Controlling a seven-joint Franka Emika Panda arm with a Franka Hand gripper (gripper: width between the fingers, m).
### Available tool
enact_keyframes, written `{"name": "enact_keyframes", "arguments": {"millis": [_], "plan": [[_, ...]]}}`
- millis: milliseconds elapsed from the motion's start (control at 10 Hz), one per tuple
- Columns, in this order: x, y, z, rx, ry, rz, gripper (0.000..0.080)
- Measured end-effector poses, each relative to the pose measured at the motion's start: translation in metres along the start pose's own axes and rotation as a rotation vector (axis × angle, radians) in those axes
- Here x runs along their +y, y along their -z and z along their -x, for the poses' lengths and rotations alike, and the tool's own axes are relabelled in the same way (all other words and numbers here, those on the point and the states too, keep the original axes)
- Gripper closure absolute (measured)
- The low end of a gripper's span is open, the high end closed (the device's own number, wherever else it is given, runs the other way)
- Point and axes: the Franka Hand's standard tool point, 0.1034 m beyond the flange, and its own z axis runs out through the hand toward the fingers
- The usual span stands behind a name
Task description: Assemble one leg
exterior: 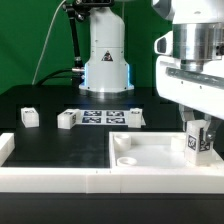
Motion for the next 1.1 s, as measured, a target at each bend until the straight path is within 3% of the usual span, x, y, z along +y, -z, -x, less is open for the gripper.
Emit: {"name": "enact_keyframes", "arguments": {"millis": [300, 600, 700, 800, 900, 1100], "plan": [[0.0001, -0.0007, 0.0012, -0.008, -0.318, 0.000, 0.0507], [0.0002, -0.0011, 0.0010, -0.013, -0.287, -0.001, 0.0506], [0.0002, -0.0010, 0.0009, -0.013, -0.252, -0.001, 0.0323], [0.0005, -0.0009, 0.0011, -0.011, -0.168, 0.002, 0.0323], [0.0006, -0.0007, 0.0026, -0.013, -0.035, 0.007, 0.0181], [-0.0003, -0.0009, 0.0032, -0.012, 0.226, -0.001, 0.0152]]}}
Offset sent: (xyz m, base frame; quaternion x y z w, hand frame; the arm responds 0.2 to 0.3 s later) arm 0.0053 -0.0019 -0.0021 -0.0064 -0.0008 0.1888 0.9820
